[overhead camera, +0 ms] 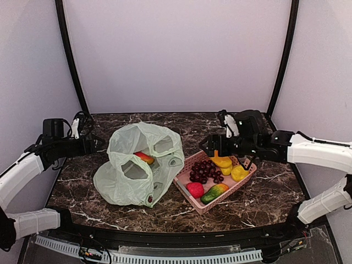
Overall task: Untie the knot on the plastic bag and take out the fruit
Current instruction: Place the fake fruit in the bin, then adjust the bag opening for the takeout bag.
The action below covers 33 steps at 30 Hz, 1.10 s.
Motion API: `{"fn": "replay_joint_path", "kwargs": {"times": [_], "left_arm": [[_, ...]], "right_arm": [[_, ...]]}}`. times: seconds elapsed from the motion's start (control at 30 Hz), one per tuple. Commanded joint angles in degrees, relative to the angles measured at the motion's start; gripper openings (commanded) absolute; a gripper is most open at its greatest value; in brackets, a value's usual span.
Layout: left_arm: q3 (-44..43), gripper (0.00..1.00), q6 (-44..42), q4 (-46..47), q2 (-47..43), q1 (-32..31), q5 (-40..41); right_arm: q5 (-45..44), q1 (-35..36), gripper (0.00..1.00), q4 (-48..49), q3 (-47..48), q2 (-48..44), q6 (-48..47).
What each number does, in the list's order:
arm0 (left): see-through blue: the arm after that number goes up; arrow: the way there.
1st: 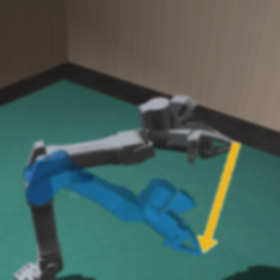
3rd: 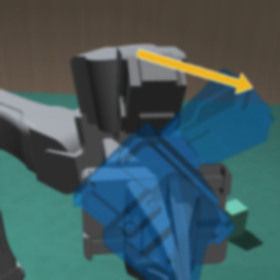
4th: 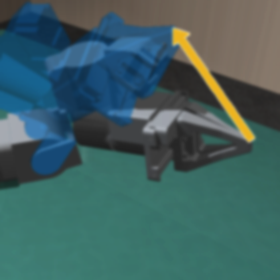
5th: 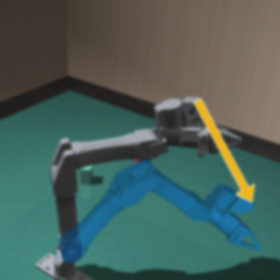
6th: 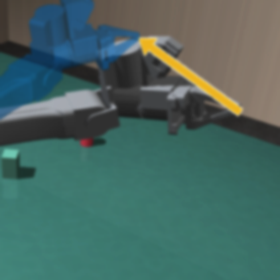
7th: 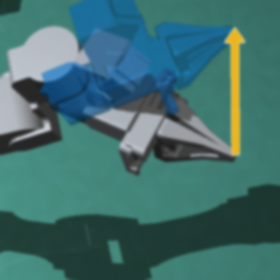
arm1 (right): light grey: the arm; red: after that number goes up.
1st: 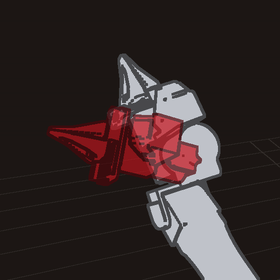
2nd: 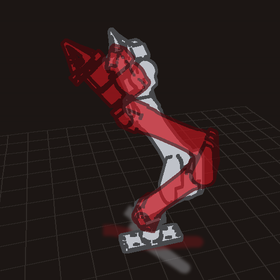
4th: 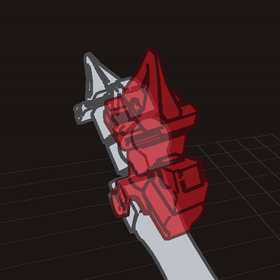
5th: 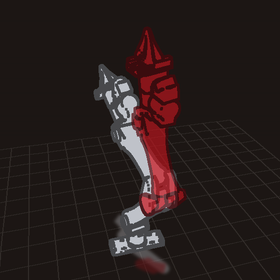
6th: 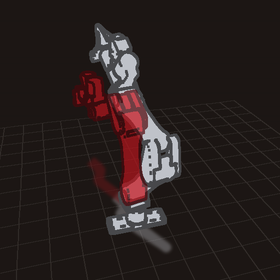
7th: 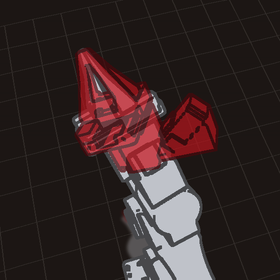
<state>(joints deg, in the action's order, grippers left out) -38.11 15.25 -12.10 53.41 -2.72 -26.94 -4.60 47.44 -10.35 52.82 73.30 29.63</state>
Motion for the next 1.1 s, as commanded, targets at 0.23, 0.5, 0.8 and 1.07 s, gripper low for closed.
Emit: {"fn": "replay_joint_path", "kwargs": {"times": [0.23, 0.5, 0.8, 1.07], "left_arm": [[4.9, 0.79, 6.5, -1.7, -4.1, -3.8, -5.8], [5.8, 0.85, 5.3, -2.5, -1.4, -3.9, -8.0], [5.3, 0.85, 7.4, 0.6, -2.5, -5.0, -11.1], [3.4, 0.80, 11.6, 1.3, -9.0, -5.2, -6.7]], "right_arm": [[3.8, 12.7, 0.93, 7.0, 11.5, 11.4, -8.6], [4.3, 15.4, 0.91, 8.1, 16.2, 15.2, -9.8], [6.9, 16.4, 0.76, 9.3, 21.2, 22.7, -7.9], [13.4, 17.5, 0.74, 9.8, 26.4, 31.8, -7.0]]}}
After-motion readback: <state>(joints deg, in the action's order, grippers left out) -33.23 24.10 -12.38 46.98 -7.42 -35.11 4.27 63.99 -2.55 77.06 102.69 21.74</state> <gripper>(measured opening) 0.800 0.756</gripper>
